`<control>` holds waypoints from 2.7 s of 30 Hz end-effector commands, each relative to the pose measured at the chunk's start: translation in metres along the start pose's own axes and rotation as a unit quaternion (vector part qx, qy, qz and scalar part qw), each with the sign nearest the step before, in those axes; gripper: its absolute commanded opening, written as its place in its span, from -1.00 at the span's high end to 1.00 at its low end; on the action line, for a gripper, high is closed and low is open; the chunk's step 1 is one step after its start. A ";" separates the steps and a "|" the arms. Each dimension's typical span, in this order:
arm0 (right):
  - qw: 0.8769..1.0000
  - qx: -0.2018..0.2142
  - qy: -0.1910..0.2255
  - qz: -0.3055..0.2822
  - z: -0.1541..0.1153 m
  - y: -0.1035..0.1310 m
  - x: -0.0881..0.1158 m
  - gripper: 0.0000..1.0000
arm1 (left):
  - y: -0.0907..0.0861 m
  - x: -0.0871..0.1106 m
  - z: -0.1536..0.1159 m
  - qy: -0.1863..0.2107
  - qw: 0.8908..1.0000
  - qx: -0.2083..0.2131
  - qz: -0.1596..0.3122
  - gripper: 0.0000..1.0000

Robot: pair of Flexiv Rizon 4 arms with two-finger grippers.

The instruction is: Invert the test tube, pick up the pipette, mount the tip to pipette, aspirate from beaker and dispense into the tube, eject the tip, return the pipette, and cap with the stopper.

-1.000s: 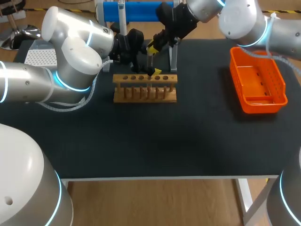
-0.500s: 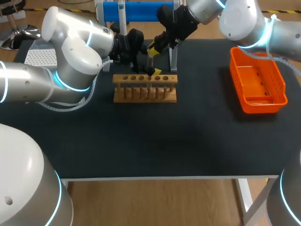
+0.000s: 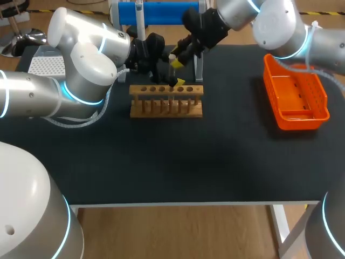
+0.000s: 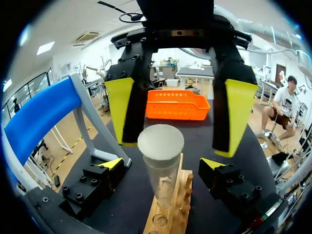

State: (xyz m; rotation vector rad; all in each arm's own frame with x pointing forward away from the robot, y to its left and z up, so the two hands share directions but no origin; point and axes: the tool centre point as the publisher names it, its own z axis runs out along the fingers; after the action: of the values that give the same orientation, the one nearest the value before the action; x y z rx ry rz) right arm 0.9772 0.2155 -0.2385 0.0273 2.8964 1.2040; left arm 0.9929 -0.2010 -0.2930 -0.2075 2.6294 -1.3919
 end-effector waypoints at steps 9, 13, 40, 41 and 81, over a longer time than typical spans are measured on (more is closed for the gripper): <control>0.998 -0.063 0.006 -0.026 -0.022 -0.018 0.010 -1.00 | 0.000 -0.001 0.000 0.002 1.000 0.000 0.000 -1.00; 0.995 -0.093 0.020 -0.041 -0.030 -0.022 0.015 -1.00 | 0.000 -0.001 0.000 0.002 1.000 0.000 0.000 -1.00; 0.919 -0.382 0.085 -0.045 -0.053 0.001 0.019 -0.59 | 0.000 -0.001 0.000 0.002 1.000 0.000 0.000 -1.00; 0.916 -0.389 0.086 -0.047 -0.053 0.002 0.018 0.16 | 0.000 -0.001 0.000 0.002 1.000 0.000 0.000 -1.00; 0.924 -0.363 0.101 -0.070 -0.030 0.026 0.010 1.00 | 0.006 0.000 -0.020 -0.014 1.000 0.000 -0.007 -1.00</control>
State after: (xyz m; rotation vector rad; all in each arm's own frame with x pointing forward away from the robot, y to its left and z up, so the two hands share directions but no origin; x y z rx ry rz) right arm 0.9604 0.2058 -0.1991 -0.3026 2.3275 2.2546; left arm 0.9888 -0.1825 -0.2874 -0.2475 2.6077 -1.3835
